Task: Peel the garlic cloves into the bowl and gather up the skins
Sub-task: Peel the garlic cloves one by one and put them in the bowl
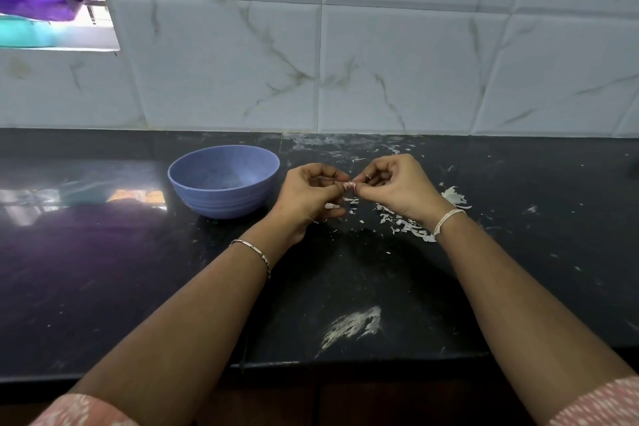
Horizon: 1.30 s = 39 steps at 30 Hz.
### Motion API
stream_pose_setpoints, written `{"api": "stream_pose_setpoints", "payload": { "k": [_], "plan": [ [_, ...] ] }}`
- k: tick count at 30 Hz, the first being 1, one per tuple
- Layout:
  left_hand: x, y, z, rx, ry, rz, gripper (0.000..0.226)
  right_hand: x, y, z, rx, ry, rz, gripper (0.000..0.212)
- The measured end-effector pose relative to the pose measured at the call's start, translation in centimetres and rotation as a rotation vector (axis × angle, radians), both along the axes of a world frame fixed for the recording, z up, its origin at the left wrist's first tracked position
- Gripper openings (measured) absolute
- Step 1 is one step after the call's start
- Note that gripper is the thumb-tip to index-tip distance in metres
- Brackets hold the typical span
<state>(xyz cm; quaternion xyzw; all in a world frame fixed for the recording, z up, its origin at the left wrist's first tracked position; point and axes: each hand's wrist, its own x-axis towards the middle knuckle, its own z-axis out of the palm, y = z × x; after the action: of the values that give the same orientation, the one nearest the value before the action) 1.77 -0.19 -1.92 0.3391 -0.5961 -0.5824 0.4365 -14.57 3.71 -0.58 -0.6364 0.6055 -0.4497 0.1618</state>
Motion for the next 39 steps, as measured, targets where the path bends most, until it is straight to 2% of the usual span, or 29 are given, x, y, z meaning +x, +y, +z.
{"api": "stream_pose_setpoints", "payload": {
  "k": [6,11,17,25,39],
  "plan": [
    [0.2,0.1,0.3,0.069,0.075,-0.017,0.016,0.5,0.3,0.1,0.029,-0.276,0.071,0.004],
    [0.3,0.0,0.3,0.094,0.083,-0.048,0.012,0.9,0.6,0.2,0.028,-0.303,0.069,0.010],
    [0.1,-0.1,0.2,0.082,0.075,-0.073,0.005,1.1,0.5,0.2,0.083,-0.431,0.093,0.017],
    [0.3,-0.1,0.3,0.097,0.118,-0.086,0.004,1.3,0.6,0.3,0.147,-0.613,0.158,0.009],
    [0.3,0.1,0.4,0.068,0.084,-0.082,0.014,1.4,0.4,0.2,0.154,-0.664,0.142,0.028]
  ]
}}
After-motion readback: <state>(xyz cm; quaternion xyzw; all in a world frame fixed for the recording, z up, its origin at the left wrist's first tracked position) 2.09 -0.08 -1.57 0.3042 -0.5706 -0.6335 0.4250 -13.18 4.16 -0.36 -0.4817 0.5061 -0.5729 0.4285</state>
